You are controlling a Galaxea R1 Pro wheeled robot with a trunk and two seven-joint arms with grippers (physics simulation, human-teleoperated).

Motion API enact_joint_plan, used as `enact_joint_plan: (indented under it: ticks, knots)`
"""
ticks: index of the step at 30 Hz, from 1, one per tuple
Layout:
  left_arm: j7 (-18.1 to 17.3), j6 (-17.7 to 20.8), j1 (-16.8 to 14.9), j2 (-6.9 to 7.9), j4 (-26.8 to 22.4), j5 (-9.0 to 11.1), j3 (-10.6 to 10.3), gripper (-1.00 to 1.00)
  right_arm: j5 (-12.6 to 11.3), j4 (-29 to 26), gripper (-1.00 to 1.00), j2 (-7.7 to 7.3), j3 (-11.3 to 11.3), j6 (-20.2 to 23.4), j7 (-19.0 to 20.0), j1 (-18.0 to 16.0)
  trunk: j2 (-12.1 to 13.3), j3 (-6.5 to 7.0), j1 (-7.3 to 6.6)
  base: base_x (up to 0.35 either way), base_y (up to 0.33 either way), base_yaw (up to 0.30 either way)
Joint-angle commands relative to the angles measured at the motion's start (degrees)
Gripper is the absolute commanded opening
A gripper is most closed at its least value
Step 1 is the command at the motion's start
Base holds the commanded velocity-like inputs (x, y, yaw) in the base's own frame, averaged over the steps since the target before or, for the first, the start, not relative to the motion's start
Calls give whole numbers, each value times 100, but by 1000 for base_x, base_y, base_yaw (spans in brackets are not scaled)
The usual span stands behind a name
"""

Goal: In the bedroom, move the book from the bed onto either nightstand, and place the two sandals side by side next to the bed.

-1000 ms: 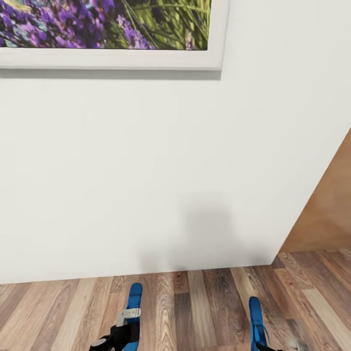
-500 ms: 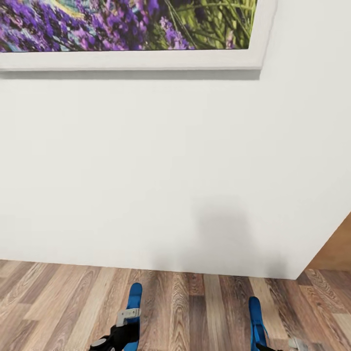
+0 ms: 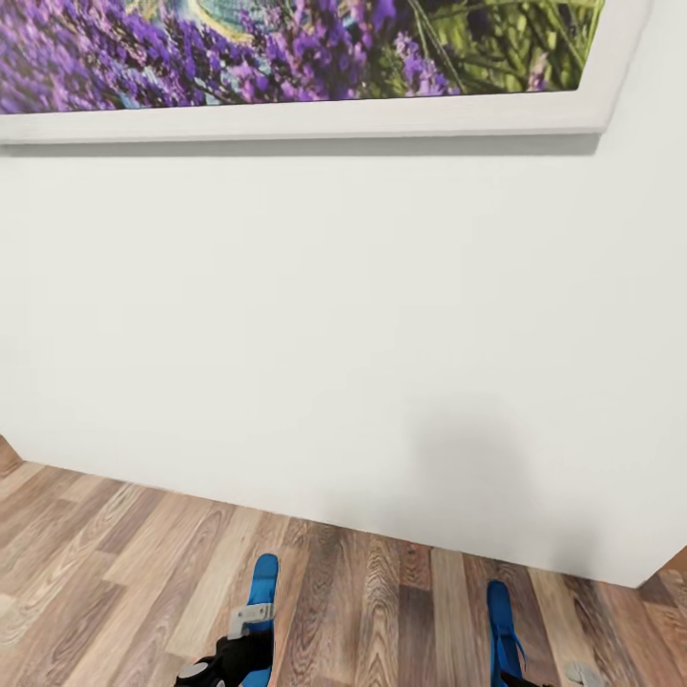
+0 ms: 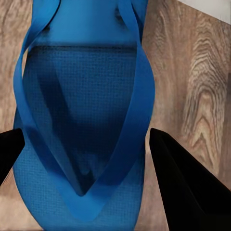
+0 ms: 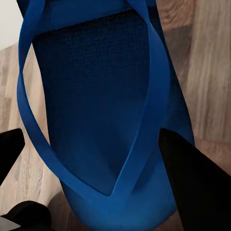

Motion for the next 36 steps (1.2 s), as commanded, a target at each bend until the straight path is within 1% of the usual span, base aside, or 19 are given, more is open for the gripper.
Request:
enact_joint_plan:
  ticks: [1,36]
  knots:
    - [3,-26,-6,3,8,59,-48,-100,14,0,-100,-2,-30,-5,20,-1,-2,-5,-1,0,0,293]
    - [3,-26,-6,3,8,59,-48,-100,14,-2,-100,-2,-30,-10,20,-1,-2,-5,-1,0,0,293]
